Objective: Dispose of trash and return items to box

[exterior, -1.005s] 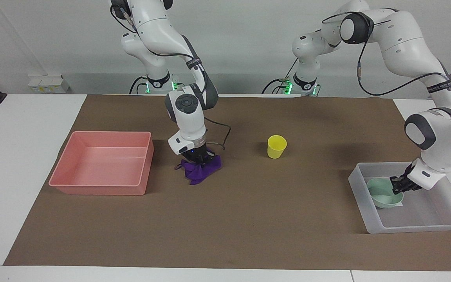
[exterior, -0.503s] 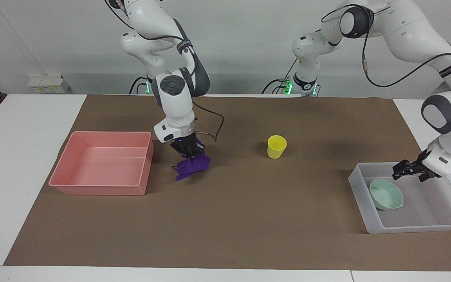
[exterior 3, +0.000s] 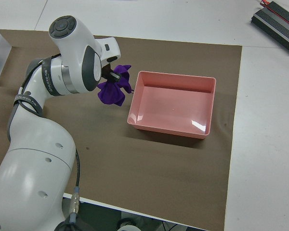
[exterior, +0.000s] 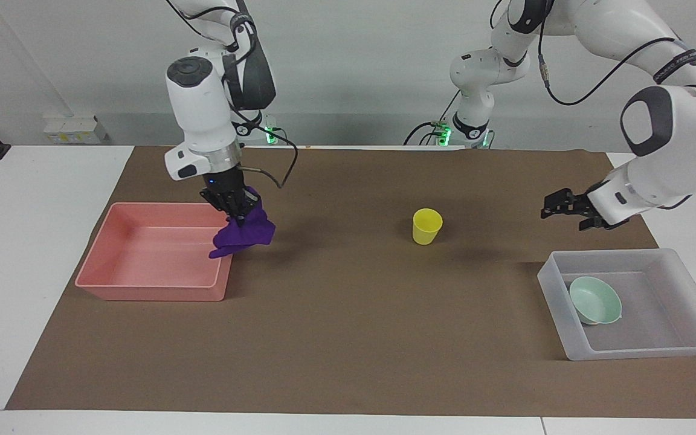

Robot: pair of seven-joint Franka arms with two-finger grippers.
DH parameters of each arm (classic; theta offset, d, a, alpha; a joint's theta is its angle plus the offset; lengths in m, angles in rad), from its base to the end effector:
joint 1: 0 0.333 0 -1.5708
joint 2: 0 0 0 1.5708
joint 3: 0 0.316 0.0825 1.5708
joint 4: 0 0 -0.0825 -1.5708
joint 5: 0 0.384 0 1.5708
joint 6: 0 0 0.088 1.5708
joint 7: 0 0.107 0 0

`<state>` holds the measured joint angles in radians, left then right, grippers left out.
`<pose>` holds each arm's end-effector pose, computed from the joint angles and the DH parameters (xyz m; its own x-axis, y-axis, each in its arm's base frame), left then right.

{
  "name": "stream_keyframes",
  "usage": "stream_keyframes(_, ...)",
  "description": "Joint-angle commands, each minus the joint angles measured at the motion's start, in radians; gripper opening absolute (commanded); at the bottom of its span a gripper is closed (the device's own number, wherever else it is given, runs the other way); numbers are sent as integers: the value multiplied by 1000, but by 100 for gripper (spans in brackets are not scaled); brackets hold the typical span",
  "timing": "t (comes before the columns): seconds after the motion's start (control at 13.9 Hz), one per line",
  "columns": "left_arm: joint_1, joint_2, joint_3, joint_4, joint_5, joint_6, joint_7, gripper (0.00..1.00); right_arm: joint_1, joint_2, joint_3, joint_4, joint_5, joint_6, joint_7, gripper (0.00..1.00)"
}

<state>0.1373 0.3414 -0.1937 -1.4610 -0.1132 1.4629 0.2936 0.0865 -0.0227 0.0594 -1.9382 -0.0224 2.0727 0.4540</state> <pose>0.6221 -0.0326 0.4701 0.8966 -0.3578 -0.2611 -0.2914 -0.9204 0.2606 0.5624 0.0817 0.5068 0.9437 -0.2945 0.1504 -0.2905 -0.9556 -0.0484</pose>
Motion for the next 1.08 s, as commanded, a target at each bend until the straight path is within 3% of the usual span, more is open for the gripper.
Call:
stream_keyframes(0.0, -85, -183, 13, -340, -42, 202, -45, 100, -83, -51, 8, -13, -7, -22, -101, 0)
stream_keyframes(0.14, -207, -261, 13, -485, -40, 315, -207, 100, -160, -49, 8, -16, -7, 1, -164, 0)
stream_keyframes(0.22, -255, -269, 13, -505, -40, 335, -255, 100, -184, -42, 8, -18, -7, 21, -178, 0)
stream_keyframes(0.5, -353, -249, 14, -634, -31, 540, -310, 100, -333, 13, 8, -41, -7, 102, -294, 0)
stream_keyframes(0.72, -340, -187, 14, -624, -26, 600, -310, 100, -405, 72, 8, -62, -5, 144, -342, 0)
stream_keyframes(0.79, -344, -168, 13, -625, -25, 625, -315, 79, -419, 93, 7, -79, -5, 182, -342, 0)
stream_keyframes(0.86, -353, -148, 13, -624, -26, 634, -336, 22, -439, 113, 7, -88, -5, 231, -345, 0)
stream_keyframes(0.93, -357, -137, 13, -615, -26, 634, -350, 0, -445, 124, 7, -97, -5, 254, -345, 0)
stream_keyframes(1.01, -354, -131, 13, -596, -26, 619, -352, 0, -447, 141, 7, -97, -5, 256, -351, 0)
